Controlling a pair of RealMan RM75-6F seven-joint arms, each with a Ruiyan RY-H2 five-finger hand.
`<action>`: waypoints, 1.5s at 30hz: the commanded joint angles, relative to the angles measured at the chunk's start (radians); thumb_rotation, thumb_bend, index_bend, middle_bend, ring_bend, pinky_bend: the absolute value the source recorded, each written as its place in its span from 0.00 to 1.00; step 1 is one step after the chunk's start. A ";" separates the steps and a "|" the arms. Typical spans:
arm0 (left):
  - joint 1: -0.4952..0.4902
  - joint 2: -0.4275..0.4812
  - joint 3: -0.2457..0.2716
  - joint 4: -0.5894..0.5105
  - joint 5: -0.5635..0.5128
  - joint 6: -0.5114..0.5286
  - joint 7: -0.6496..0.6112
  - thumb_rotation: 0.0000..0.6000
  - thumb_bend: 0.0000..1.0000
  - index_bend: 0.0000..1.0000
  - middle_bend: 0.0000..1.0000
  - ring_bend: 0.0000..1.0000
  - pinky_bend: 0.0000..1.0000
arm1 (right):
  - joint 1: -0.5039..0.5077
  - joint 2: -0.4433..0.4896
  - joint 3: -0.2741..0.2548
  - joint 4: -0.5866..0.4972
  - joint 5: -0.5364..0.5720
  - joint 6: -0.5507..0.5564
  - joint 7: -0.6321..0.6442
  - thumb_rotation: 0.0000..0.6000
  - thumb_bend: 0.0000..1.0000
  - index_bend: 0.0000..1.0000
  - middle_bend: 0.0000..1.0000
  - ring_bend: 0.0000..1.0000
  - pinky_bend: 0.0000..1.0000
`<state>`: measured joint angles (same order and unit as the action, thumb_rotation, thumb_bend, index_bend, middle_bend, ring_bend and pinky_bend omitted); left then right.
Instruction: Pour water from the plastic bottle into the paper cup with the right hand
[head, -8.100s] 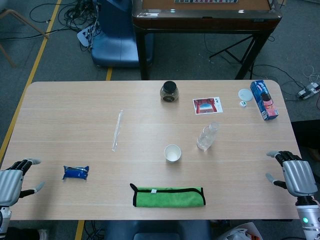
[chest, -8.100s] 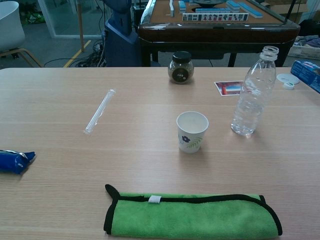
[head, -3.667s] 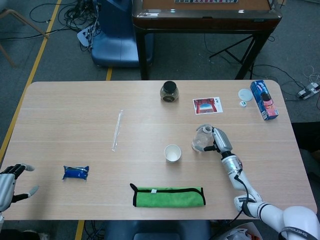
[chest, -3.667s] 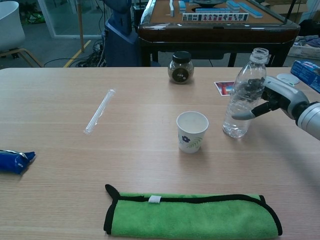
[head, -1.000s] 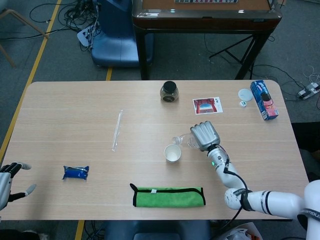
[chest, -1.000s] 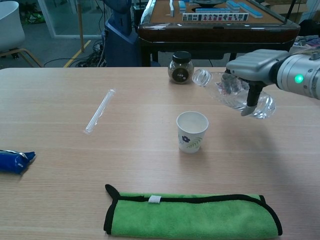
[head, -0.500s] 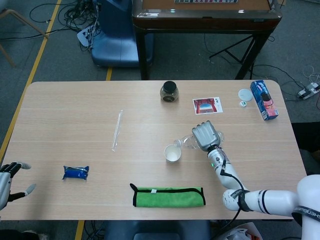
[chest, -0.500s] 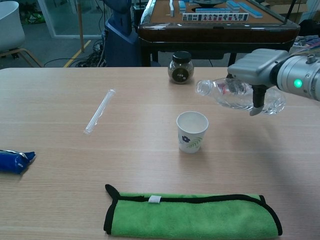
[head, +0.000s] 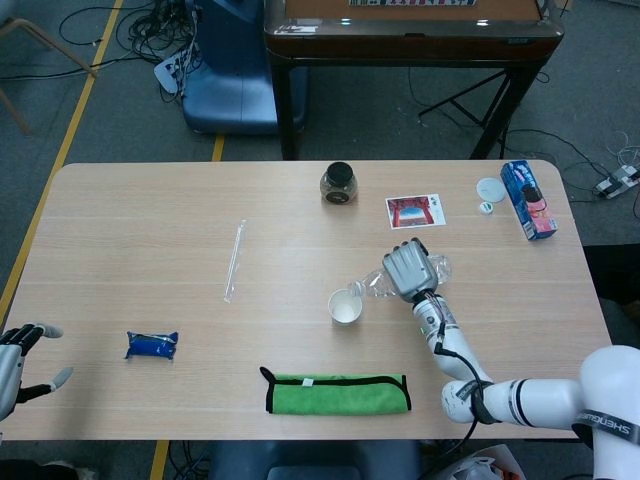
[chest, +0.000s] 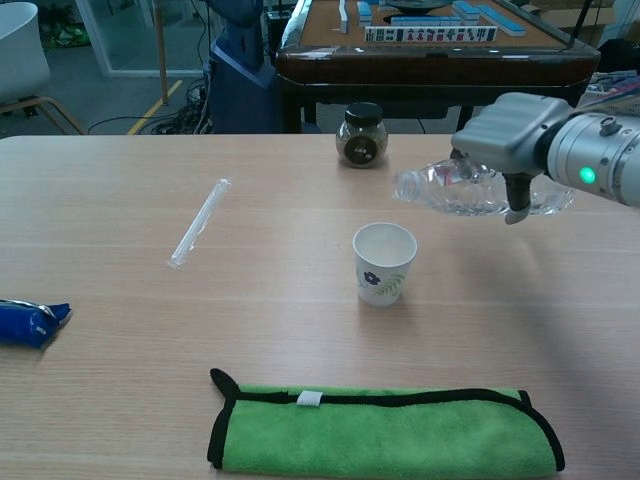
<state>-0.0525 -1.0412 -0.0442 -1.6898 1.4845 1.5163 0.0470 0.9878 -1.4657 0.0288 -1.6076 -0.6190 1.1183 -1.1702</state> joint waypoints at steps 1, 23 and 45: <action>0.000 -0.001 0.001 0.001 0.002 0.000 0.002 1.00 0.13 0.41 0.39 0.39 0.59 | 0.006 -0.004 -0.004 -0.001 0.006 0.012 -0.016 1.00 0.24 0.67 0.67 0.57 0.49; -0.001 0.002 0.000 -0.005 -0.008 -0.008 0.000 1.00 0.13 0.41 0.39 0.39 0.59 | 0.038 -0.013 -0.025 0.002 0.063 0.058 -0.137 1.00 0.24 0.67 0.67 0.57 0.49; -0.001 0.006 -0.002 -0.009 -0.018 -0.012 0.001 1.00 0.13 0.41 0.39 0.39 0.59 | 0.051 -0.044 -0.029 0.033 0.060 0.076 -0.196 1.00 0.24 0.67 0.67 0.57 0.49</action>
<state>-0.0534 -1.0354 -0.0458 -1.6988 1.4668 1.5042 0.0481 1.0379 -1.5093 -0.0001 -1.5757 -0.5592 1.1939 -1.3650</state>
